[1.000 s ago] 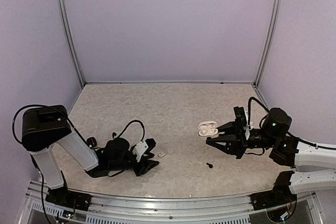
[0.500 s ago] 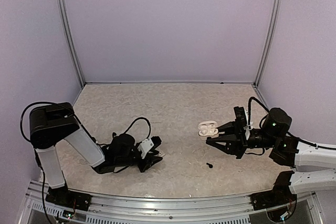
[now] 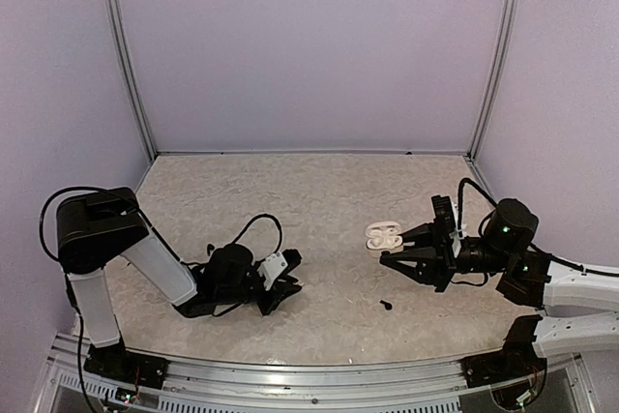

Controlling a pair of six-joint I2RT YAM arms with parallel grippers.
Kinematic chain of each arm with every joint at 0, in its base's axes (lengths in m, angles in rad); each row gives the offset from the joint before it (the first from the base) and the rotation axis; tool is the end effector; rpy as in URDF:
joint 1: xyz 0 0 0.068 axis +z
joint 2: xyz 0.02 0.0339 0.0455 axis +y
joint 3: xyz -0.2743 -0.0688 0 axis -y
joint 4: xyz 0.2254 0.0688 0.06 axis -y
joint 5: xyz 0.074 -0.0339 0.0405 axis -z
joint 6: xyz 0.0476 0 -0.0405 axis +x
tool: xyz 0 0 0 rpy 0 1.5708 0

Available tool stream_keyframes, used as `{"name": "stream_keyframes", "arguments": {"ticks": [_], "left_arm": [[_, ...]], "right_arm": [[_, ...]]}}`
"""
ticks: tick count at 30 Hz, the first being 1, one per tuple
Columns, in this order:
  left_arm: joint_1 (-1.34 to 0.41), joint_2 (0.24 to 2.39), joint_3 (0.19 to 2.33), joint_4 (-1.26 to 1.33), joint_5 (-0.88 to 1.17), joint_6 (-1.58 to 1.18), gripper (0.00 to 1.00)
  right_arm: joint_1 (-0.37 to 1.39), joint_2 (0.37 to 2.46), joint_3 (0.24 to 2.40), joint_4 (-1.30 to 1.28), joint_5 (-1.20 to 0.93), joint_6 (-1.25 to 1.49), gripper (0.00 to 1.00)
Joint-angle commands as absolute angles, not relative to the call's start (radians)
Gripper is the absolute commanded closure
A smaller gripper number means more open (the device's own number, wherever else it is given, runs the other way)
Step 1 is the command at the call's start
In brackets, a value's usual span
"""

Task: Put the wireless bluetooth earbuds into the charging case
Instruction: Pick up the right earbud from the center of the board.

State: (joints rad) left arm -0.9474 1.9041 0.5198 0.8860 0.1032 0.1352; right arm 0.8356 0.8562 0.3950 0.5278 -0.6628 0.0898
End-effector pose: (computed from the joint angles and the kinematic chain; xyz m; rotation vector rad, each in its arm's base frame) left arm 0.1811 -0.2603 0.1043 1.1489 1.7847 -0.5987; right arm 0.0991 0.1532 0.2815 -1.0954 1.2355 1.2166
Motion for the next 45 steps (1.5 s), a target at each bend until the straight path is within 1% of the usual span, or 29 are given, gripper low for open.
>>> {"name": "stream_keyframes", "arguments": {"ticks": [1, 8, 11, 14, 16, 18, 20, 22, 24, 28, 30, 34, 38, 41, 45], "left_arm": [[-0.955, 1.876, 0.516, 0.734, 0.093, 0.119, 0.86], [-1.025, 1.748, 0.557, 0.563, 0.073, 0.041, 0.92], [-1.046, 1.657, 0.581, 0.464, 0.083, -0.037, 0.93], [-1.028, 1.583, 0.607, 0.348, 0.094, -0.129, 0.93], [-1.020, 1.545, 0.618, 0.275, 0.047, -0.171, 0.93], [-0.994, 1.527, 0.604, 0.272, 0.024, -0.259, 0.93], [-0.973, 1.522, 0.571, 0.334, 0.003, -0.378, 0.92], [-0.988, 1.526, 0.531, 0.439, -0.045, -0.488, 0.91], [-1.017, 1.553, 0.537, 0.508, -0.102, -0.560, 0.90], [-1.074, 1.688, 0.628, 0.505, -0.235, -0.655, 0.90], [-1.096, 1.774, 0.671, 0.496, -0.265, -0.672, 0.91], [-1.140, 1.868, 0.741, 0.455, -0.313, -0.662, 0.92], [-1.160, 1.912, 0.778, 0.408, -0.334, -0.686, 0.86], [-1.160, 1.917, 0.773, 0.398, -0.329, -0.681, 0.75], [-1.146, 1.888, 0.733, 0.420, -0.269, -0.584, 0.61]], "right_arm": [[0.830, 0.837, 0.391, 0.537, -0.649, 0.082, 1.00], [0.830, 0.843, 0.394, 0.523, -0.617, 0.058, 1.00], [0.829, 0.852, 0.396, 0.513, -0.572, 0.026, 1.00], [0.830, 0.873, 0.403, 0.502, -0.509, 0.011, 1.00], [0.830, 0.876, 0.404, 0.502, -0.481, -0.017, 1.00], [0.830, 0.867, 0.395, 0.520, -0.466, -0.015, 1.00], [0.831, 0.858, 0.386, 0.530, -0.455, -0.009, 1.00], [0.831, 0.854, 0.385, 0.527, -0.453, -0.008, 1.00], [0.829, 0.849, 0.384, 0.524, -0.456, -0.005, 1.00], [0.830, 0.837, 0.383, 0.516, -0.453, -0.002, 1.00], [0.830, 0.835, 0.383, 0.513, -0.453, -0.004, 1.00], [0.830, 0.831, 0.384, 0.510, -0.454, -0.006, 1.00], [0.830, 0.834, 0.383, 0.517, -0.452, -0.005, 1.00], [0.829, 0.836, 0.380, 0.518, -0.452, -0.004, 1.00], [0.829, 0.830, 0.382, 0.515, -0.450, -0.004, 1.00]]}}
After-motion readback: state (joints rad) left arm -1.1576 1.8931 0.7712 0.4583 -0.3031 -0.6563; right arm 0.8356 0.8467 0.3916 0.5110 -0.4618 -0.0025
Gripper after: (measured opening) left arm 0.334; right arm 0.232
